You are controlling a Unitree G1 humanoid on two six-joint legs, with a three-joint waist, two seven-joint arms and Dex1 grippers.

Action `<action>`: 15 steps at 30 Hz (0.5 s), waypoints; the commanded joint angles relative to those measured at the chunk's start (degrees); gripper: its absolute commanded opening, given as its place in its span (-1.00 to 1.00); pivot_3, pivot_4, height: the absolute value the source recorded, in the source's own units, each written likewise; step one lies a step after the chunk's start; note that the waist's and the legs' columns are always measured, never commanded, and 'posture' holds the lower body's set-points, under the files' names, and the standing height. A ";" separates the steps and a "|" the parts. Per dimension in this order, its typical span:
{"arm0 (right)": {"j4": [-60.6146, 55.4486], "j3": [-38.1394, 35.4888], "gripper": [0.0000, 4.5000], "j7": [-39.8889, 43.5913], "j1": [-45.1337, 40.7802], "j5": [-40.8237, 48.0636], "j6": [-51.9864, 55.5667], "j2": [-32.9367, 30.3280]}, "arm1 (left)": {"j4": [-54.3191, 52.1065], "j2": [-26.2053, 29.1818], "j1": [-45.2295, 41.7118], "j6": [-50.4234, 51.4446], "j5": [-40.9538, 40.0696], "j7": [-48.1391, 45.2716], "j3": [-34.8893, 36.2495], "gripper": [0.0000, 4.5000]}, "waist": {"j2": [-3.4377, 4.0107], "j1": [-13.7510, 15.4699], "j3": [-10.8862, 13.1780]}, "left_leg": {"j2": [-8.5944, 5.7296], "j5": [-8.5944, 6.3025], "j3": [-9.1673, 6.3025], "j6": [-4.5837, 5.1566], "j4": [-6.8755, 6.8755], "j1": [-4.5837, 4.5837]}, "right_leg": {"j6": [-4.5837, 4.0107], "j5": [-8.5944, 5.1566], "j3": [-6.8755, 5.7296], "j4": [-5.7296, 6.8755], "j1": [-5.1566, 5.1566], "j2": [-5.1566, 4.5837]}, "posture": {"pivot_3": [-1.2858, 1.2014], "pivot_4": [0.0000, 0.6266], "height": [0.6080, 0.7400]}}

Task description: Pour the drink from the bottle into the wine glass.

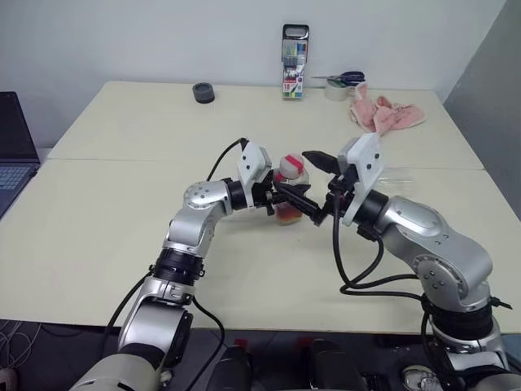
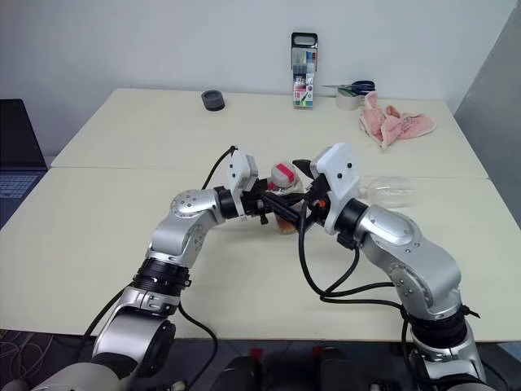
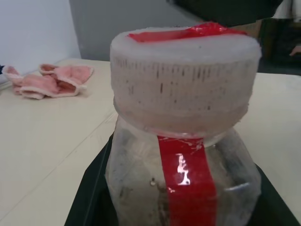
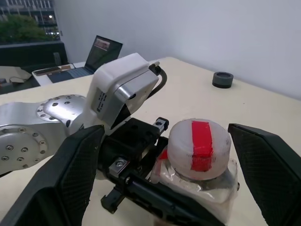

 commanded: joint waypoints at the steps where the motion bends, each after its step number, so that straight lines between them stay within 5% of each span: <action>1: 0.59 0.19 1.00 -1.79 -0.51 -3.82 -2.47 0.63 | -2.08 -0.46 -1.84 0.14 -2.47 -2.60 0.38 -0.23 | 0.00 0.00 0.00 | 0.00 0.00 -0.01 0.00 0.01 -0.01 | 0.00 0.00 -0.01 0.00 -0.01 0.00 | 0.03 -0.52 1.00; 8: 2.24 0.46 1.00 -1.89 -0.30 -6.85 -4.41 2.53 | -2.45 -0.29 -1.76 0.68 -2.40 -3.27 0.77 -0.23 | 0.01 -0.03 0.00 | 0.01 -0.01 -0.01 0.02 0.01 -0.04 | 0.00 0.00 0.00 0.03 -0.07 0.01 | 0.03 -0.52 1.00; 11: 2.55 0.24 0.73 -1.64 -0.19 -7.28 -4.30 3.19 | -2.62 -0.18 -1.64 0.69 -2.22 -3.28 0.77 -0.23 | 0.01 -0.04 0.00 | 0.01 -0.01 -0.01 0.02 0.01 -0.05 | -0.01 0.00 0.00 0.03 -0.07 0.01 | 0.03 -0.52 1.00; 15: 2.58 0.53 0.10 -0.35 0.03 -6.99 -3.69 3.20 | -2.23 0.15 -1.77 0.30 -1.90 -3.40 0.77 -0.23 | 0.01 -0.05 0.00 | 0.01 -0.01 -0.02 0.02 0.01 -0.07 | -0.01 0.00 -0.01 0.04 -0.10 0.01 | 0.03 -0.52 1.00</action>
